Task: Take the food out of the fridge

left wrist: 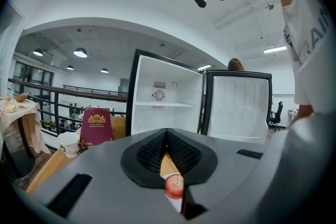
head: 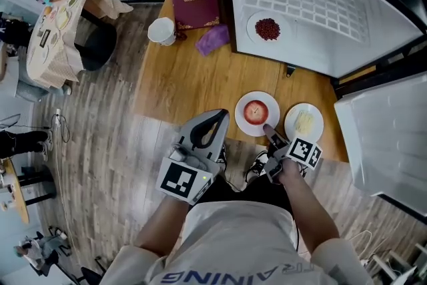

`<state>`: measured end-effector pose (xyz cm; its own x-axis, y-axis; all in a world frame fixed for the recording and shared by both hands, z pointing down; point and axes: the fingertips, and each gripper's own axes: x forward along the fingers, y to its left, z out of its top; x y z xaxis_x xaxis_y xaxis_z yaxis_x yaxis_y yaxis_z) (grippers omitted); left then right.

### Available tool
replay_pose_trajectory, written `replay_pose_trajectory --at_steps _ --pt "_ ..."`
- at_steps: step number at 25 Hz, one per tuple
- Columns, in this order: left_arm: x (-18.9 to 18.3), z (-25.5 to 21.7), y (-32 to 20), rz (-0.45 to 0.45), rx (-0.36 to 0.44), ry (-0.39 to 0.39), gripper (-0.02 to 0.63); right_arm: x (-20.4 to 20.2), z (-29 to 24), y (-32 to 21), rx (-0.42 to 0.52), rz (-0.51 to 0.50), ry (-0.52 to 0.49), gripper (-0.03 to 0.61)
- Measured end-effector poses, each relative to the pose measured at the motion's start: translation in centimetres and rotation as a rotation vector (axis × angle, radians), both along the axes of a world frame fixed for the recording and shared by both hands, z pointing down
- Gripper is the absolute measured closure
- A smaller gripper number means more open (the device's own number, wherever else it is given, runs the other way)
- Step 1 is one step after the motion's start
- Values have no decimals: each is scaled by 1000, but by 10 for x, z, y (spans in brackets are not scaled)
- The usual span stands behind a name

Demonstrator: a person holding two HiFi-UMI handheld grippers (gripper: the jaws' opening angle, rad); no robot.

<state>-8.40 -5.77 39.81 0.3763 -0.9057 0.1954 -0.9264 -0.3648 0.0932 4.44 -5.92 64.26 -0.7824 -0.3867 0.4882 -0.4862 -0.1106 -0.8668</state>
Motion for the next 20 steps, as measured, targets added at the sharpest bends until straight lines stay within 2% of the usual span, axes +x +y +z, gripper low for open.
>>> replay_pose_trajectory --at_steps 5,12,17,20 --pt "1 2 0 5 -3 3 606 -3 2 8 60 -135 81 399" --pt "-3 3 -1 1 -5 9 606 -7 9 27 179 -389 240 369" --pt "-3 1 -2 0 -5 13 606 -5 12 36 223 -503 330 357" --pt "-4 1 -2 0 -5 16 606 -3 12 40 225 -533 345 357"
